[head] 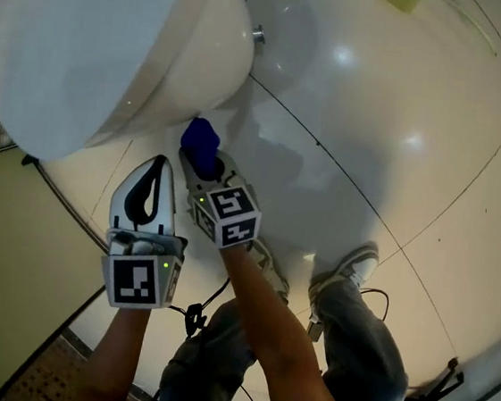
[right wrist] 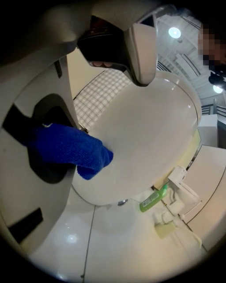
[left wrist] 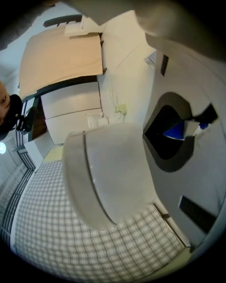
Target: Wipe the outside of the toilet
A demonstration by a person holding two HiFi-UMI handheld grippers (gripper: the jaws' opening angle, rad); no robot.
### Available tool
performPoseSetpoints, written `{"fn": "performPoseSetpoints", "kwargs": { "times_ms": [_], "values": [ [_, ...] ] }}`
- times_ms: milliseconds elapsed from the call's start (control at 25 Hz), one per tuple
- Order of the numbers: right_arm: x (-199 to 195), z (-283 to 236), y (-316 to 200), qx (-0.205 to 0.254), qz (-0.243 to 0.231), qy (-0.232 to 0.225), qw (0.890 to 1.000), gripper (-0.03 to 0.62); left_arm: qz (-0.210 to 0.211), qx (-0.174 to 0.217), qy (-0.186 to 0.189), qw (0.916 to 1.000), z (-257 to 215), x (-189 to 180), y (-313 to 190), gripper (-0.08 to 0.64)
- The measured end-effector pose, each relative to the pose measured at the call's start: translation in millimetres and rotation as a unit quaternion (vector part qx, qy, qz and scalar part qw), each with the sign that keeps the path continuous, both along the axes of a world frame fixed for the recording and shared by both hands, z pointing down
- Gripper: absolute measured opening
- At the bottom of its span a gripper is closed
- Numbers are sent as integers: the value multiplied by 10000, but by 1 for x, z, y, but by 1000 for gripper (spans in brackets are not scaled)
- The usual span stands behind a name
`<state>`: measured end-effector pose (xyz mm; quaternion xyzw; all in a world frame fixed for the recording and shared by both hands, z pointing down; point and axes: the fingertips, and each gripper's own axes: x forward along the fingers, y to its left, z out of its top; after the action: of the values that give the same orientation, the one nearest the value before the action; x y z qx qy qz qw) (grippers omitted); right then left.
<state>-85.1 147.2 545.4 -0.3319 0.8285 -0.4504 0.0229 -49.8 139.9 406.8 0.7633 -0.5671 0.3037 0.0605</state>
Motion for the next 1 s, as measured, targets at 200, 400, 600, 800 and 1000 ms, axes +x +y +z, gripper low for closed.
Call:
{"fn": "performPoseSetpoints", "kwargs": {
  "times_ms": [200, 400, 600, 800, 1000],
  "values": [
    [82, 26, -47, 231, 556, -79, 9982, 73, 189, -18, 165, 9997, 56, 66, -33, 17],
    [91, 24, -44, 670, 303, 170, 9971, 74, -383, 34, 238, 9990, 88, 49, -24, 17],
    [60, -7, -43, 1028, -142, 800, 9914, 72, -1325, 222, 498, 9897, 65, -5, -15, 17],
    [87, -6, -47, 1467, -328, 881, 9847, 72, -1857, 612, 539, 9792, 65, 16, 4, 17],
    [67, -28, -95, 1690, -63, 765, 9826, 72, -1943, 659, 522, 9773, 51, -4, 9, 17]
  ]
}}
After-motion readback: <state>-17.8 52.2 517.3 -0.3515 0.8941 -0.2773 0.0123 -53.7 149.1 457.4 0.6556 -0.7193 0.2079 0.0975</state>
